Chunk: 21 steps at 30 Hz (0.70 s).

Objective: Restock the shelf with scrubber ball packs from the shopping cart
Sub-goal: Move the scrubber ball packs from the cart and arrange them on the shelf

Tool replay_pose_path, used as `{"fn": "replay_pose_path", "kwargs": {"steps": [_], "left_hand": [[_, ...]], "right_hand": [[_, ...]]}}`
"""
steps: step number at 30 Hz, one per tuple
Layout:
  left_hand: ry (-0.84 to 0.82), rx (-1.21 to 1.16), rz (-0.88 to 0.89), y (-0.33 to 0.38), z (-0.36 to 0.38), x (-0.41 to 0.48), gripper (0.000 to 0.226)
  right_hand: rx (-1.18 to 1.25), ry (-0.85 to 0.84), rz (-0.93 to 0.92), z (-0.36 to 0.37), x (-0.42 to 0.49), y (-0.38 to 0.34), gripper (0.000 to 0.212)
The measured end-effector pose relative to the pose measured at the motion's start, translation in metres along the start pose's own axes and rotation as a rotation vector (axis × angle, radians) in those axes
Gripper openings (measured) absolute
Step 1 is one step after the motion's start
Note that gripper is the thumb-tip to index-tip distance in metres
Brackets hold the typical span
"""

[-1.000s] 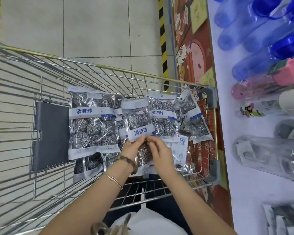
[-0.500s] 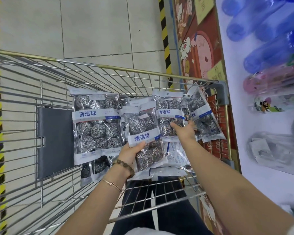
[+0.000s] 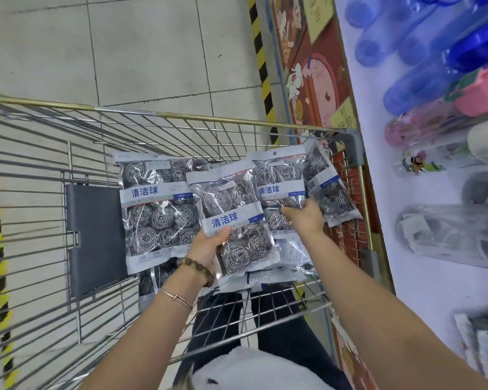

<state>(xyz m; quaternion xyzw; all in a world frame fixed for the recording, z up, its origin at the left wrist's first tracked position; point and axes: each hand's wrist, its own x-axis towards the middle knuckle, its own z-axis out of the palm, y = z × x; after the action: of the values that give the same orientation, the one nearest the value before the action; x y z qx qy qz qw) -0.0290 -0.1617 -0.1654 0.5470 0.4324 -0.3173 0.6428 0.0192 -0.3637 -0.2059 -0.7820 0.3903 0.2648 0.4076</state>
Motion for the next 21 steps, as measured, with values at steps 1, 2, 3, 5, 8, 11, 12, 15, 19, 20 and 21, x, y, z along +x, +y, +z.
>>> {"fn": "replay_pose_path", "kwargs": {"steps": [1,2,3,5,8,11,12,15,19,20,21], "left_hand": [[-0.013,0.012,0.018,0.002,0.000,-0.004,0.026],[-0.030,0.027,0.046,0.004,-0.001,-0.009,0.027],[-0.049,0.048,0.078,0.005,-0.001,-0.014,0.026],[-0.079,0.076,0.116,0.008,-0.004,-0.022,0.024],[-0.170,0.144,0.150,0.014,-0.005,-0.032,0.020],[-0.251,0.223,0.209,0.017,0.002,-0.042,0.019],[-0.284,0.256,0.241,0.018,0.007,-0.046,0.016],[-0.347,0.384,0.335,0.015,0.025,-0.057,0.012],[-0.402,0.567,0.499,0.004,0.055,-0.071,0.014],[-0.425,0.611,0.536,0.001,0.065,-0.076,0.015],[-0.454,0.640,0.559,-0.004,0.076,-0.083,0.016]], "right_hand": [[0.037,0.021,-0.007,-0.005,-0.013,0.002,0.053],[0.073,0.045,-0.017,-0.011,-0.026,0.003,0.056],[0.094,0.071,-0.029,-0.017,-0.040,0.006,0.056],[0.103,0.131,-0.049,-0.029,-0.068,0.015,0.056],[0.062,0.274,-0.052,-0.046,-0.107,0.040,0.056],[0.072,0.408,-0.049,-0.057,-0.136,0.067,0.043],[0.093,0.444,-0.047,-0.061,-0.144,0.076,0.039],[0.140,0.521,-0.030,-0.070,-0.165,0.101,0.038],[0.275,0.644,-0.011,-0.087,-0.191,0.127,0.029],[0.317,0.674,0.008,-0.090,-0.198,0.134,0.031],[0.361,0.700,0.029,-0.094,-0.204,0.143,0.033]]}}
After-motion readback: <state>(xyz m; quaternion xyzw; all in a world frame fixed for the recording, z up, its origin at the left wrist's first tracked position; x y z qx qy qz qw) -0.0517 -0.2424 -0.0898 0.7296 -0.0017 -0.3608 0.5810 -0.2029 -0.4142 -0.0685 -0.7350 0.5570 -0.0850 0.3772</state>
